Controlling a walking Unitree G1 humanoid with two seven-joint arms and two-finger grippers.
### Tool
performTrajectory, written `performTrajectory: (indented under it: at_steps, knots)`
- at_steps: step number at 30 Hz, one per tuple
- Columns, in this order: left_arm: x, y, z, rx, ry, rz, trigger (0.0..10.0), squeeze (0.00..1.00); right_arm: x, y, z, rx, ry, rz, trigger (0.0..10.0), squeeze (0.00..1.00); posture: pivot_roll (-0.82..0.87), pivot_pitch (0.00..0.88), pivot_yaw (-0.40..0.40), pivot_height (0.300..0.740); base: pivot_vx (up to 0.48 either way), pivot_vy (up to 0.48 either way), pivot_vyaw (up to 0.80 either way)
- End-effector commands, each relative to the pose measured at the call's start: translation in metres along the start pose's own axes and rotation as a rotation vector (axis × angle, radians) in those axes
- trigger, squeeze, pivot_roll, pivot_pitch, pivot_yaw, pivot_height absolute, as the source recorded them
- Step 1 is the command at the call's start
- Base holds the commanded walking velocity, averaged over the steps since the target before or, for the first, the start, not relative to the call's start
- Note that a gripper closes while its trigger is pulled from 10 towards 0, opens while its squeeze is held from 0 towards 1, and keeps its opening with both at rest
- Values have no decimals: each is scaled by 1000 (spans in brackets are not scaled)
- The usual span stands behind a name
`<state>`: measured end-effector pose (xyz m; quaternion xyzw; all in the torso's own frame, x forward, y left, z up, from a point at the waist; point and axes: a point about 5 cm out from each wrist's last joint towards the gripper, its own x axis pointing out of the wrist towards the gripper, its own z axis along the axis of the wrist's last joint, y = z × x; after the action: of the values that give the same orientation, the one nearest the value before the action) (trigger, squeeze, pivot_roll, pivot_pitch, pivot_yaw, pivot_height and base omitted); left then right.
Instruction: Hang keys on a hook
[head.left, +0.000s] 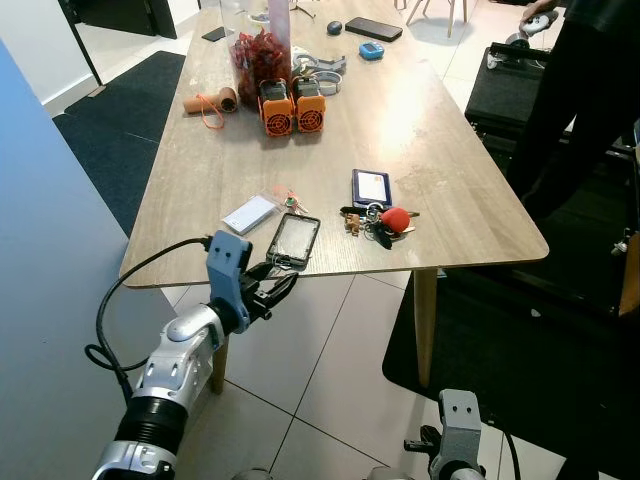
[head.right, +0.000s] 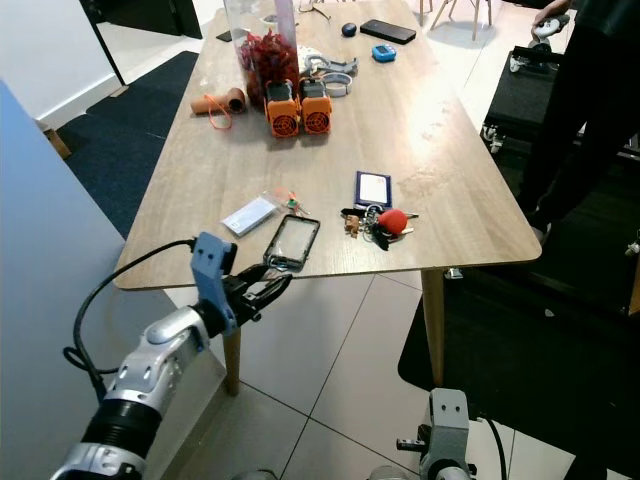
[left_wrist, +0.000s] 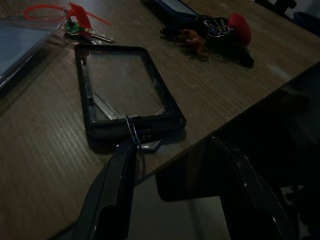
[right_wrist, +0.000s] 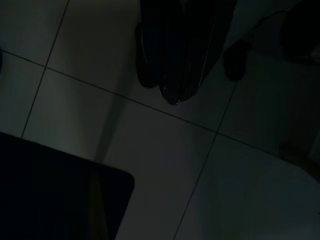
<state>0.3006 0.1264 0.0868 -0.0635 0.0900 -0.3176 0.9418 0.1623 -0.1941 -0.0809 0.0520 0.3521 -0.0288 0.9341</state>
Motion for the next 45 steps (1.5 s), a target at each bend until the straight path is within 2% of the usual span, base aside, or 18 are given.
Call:
performTrajectory:
  at_steps: [1,7,11,21,22,23,24,26,27,28,29,30,31,45]
  knots:
    - [1,-1,-5,10,19,12,10000,0,-2,-1,-4,9,14,-3,10000,0,46,83,22,740,0,0,0]
    - [5,2,-2,34,-5,68,10000,0,-2,-1,-4,11,13,-6,10000,0,42,84,28,740,0,0,0]
    - [8,10,4,55,-27,139,10000,0,-3,0,-6,16,14,-8,10000,0,41,88,30,740,0,0,0]
    - [9,11,4,59,-28,140,9843,0,-3,0,-6,21,14,-10,10000,0,40,85,33,740,0,0,0]
    - [9,12,5,60,-28,140,8784,0,-2,0,-5,21,14,-11,10000,0,41,83,31,740,0,0,0]
    - [9,12,5,60,-28,140,8784,0,-2,0,-5,21,14,-11,10000,0,41,83,31,740,0,0,0]
    - [9,12,5,61,-28,139,7922,0,-2,-1,-5,21,14,-11,10000,0,42,84,31,740,0,0,0]
    - [9,12,5,61,-28,138,7922,0,-2,-1,-5,21,14,-11,10000,0,42,84,29,740,0,0,0]
    - [9,12,4,60,-29,139,4784,0,-2,-1,-5,20,13,-10,10000,0,42,85,29,740,0,0,0]
    - [10,12,4,57,-31,141,4314,0,-2,-1,-4,19,12,-9,10000,0,43,86,27,740,0,0,0]
    - [10,12,4,56,-32,141,1529,0,-2,-1,-4,19,12,-9,10000,0,43,86,27,740,0,0,0]
    - [10,12,4,56,-32,141,1529,0,-2,-1,-4,19,12,-9,10000,0,43,86,27,740,0,0,0]
    - [10,12,4,55,-33,141,0,0,-2,-1,-4,19,12,-9,10000,0,42,85,27,740,0,0,0]
    - [9,13,7,55,-42,120,0,0,-1,-1,-3,19,9,-11,10000,0,43,81,27,740,0,0,0]
